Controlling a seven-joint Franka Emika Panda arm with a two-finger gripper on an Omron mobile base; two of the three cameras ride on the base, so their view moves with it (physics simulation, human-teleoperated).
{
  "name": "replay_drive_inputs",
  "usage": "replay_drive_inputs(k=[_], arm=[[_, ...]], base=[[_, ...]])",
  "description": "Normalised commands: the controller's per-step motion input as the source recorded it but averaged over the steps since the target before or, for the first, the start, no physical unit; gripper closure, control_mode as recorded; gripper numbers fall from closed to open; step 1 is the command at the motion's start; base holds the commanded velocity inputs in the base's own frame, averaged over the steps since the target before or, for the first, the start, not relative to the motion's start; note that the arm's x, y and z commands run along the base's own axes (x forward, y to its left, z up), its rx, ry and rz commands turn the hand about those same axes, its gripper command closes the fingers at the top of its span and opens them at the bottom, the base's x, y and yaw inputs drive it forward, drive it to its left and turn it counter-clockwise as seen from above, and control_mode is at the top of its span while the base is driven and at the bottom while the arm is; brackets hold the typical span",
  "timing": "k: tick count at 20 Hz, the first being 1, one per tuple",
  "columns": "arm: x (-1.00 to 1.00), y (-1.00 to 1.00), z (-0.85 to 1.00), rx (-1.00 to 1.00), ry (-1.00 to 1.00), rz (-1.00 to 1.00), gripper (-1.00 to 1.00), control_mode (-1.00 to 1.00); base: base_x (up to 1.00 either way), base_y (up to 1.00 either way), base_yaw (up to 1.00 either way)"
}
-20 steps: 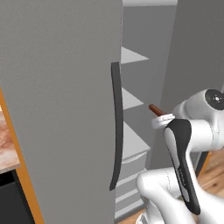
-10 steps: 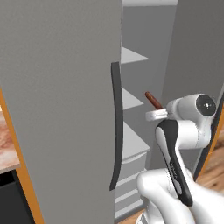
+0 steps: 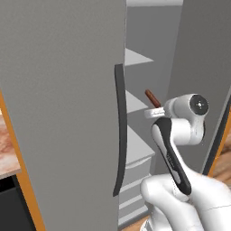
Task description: Store the hot dog in the freezer for long-term storage. Close the freezer door after placing the cooked food.
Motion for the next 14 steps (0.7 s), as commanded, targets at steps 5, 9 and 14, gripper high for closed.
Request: replay_drive_inputs(k=[5,9,14], arm=[[0.61,0.00,-0.10,0.00,0.00,0.00,1.00,-1.00],[0.55,0.00,-0.20,0.00,0.00,0.02,1.00,-1.00],[0.52,0.02,-0.09,0.00,0.00,0.09,1.00,-1.00]], base=[[0.00,0.00,0.00],[0.00,0.00,0.00],[0.00,0.00,0.00]])
